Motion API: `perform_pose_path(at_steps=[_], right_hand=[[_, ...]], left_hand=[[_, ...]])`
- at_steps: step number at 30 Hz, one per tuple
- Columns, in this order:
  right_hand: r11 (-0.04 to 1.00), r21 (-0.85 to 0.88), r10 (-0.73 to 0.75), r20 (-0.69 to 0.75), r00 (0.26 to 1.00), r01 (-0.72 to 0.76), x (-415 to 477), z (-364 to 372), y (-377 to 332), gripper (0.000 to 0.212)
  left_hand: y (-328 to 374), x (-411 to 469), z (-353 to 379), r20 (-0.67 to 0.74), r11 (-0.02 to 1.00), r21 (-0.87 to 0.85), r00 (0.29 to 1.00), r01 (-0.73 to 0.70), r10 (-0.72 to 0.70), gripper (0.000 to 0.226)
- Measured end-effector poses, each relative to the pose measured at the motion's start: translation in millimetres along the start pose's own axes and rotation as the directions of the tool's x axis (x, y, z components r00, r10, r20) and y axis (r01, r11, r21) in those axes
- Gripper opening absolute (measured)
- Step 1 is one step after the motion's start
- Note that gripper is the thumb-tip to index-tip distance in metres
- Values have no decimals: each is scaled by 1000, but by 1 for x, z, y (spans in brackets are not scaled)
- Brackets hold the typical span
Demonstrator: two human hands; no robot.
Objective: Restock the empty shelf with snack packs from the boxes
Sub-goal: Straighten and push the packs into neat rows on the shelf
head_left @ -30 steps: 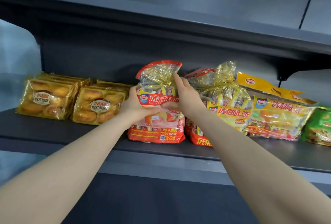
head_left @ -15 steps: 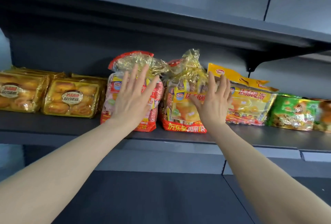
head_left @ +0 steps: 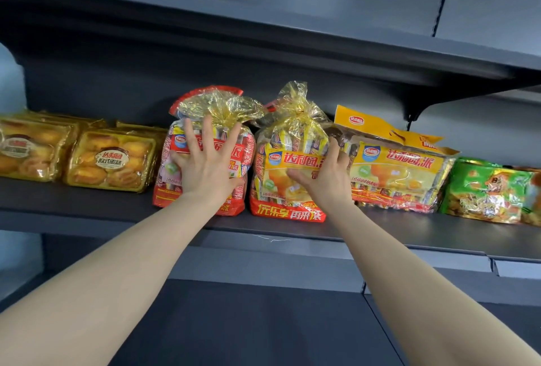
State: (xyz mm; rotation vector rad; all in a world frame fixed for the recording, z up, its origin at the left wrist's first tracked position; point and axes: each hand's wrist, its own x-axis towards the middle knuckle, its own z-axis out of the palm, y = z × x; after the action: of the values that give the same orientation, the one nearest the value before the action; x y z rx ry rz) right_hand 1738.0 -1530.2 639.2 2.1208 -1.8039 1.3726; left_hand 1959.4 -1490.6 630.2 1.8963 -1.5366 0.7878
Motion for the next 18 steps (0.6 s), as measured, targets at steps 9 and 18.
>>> perform_pose_path(at_steps=[9,18], right_hand=[[702,-549,-529,25,848,454,-17,23,-22,109],[689,-580,-473,94,876,434,-6,39,-24,122]], left_hand=[[-20,-7,-8,60,942,206,965,-264,257,140],[-24,0,5,49,932,246,964,-265,261,145]])
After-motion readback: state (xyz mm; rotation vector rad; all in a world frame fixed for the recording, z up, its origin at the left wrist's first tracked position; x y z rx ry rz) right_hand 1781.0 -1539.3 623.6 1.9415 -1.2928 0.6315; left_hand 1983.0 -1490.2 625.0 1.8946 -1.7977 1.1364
